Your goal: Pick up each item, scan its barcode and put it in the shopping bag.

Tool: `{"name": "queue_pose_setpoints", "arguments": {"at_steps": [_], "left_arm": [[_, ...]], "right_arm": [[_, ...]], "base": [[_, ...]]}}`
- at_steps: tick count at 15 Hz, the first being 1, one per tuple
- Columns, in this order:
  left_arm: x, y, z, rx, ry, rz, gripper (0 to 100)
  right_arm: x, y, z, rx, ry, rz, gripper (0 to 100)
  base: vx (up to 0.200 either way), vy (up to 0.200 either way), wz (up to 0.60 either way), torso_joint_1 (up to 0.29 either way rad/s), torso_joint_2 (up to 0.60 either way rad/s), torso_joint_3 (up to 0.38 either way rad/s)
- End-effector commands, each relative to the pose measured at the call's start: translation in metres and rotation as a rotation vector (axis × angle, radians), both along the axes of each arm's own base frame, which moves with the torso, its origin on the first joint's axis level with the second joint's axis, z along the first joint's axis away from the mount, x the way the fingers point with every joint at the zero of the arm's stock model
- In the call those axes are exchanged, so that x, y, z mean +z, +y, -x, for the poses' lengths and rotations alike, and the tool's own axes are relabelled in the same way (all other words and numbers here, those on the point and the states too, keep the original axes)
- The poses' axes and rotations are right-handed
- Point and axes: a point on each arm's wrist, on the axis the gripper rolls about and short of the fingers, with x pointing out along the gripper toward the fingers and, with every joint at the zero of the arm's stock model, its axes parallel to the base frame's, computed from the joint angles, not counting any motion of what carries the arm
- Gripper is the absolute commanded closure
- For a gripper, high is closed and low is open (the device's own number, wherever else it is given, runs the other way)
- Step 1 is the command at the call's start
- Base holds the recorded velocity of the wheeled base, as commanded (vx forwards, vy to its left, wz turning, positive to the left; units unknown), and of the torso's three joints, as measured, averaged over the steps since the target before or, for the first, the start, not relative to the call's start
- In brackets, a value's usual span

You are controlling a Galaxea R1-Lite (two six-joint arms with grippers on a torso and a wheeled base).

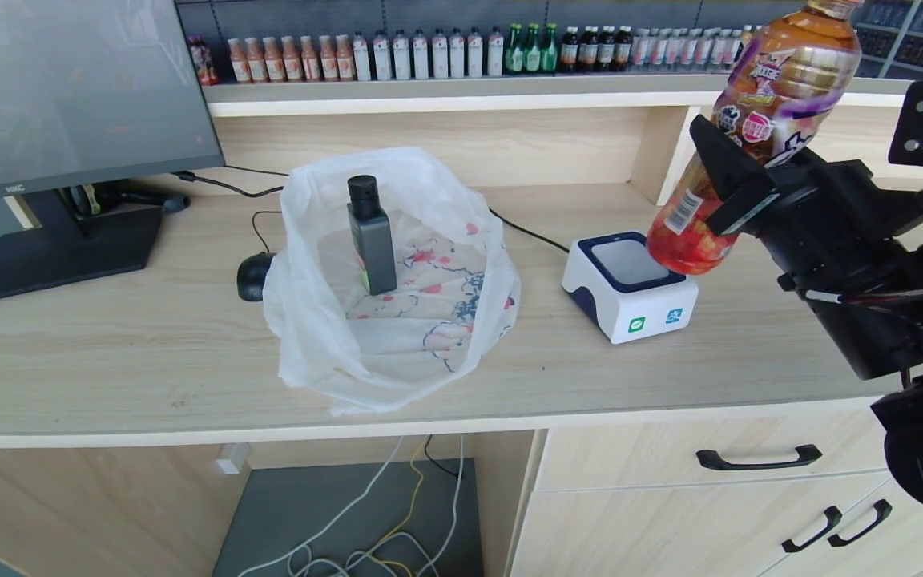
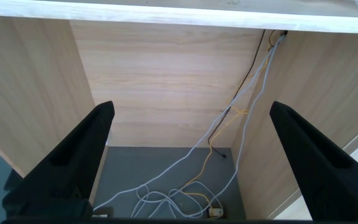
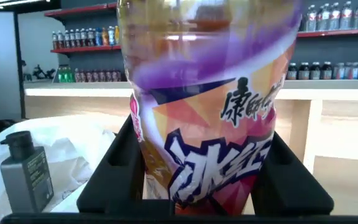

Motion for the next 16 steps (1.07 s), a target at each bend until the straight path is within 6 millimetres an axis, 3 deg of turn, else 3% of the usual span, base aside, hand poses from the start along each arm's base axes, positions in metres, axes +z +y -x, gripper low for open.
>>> {"name": "queue_pose_setpoints", "arguments": {"at_steps": [1,3,8,14,16], "left_arm": [[0.000,0.000,0.000,0.001,-0.001,-0.001,0],[0.000,0.000,0.000,0.001,-0.001,-0.001,0],[0.000,0.000,0.000,0.001,-0.001,0.000,0],[0.000,0.000,0.000,0.001,-0.001,-0.001,0],[0.000,0.000,0.000,0.001,-0.001,0.002,0]], "right_arm": [[0.003,0.004,0.006,-0.001,0.008,-0.046,100],[0.004,0.004,0.006,-0.010,0.005,-0.054,100],[0.008,0.002,0.007,-0.004,-0.003,-0.074,100],[0.014,-0.001,0.011,-0.004,-0.023,-0.089,100],[0.017,-0.001,0.011,-0.003,-0.033,-0.093,100]], "base": [[0.000,0.000,0.00,0.000,0.00,0.000],[0.000,0.000,0.00,0.000,0.00,0.000],[-0.200,0.000,0.00,0.008,0.01,0.000],[0.000,0.000,0.00,0.000,0.00,0.000],[0.000,0.200,0.00,0.002,0.00,0.002]]}}
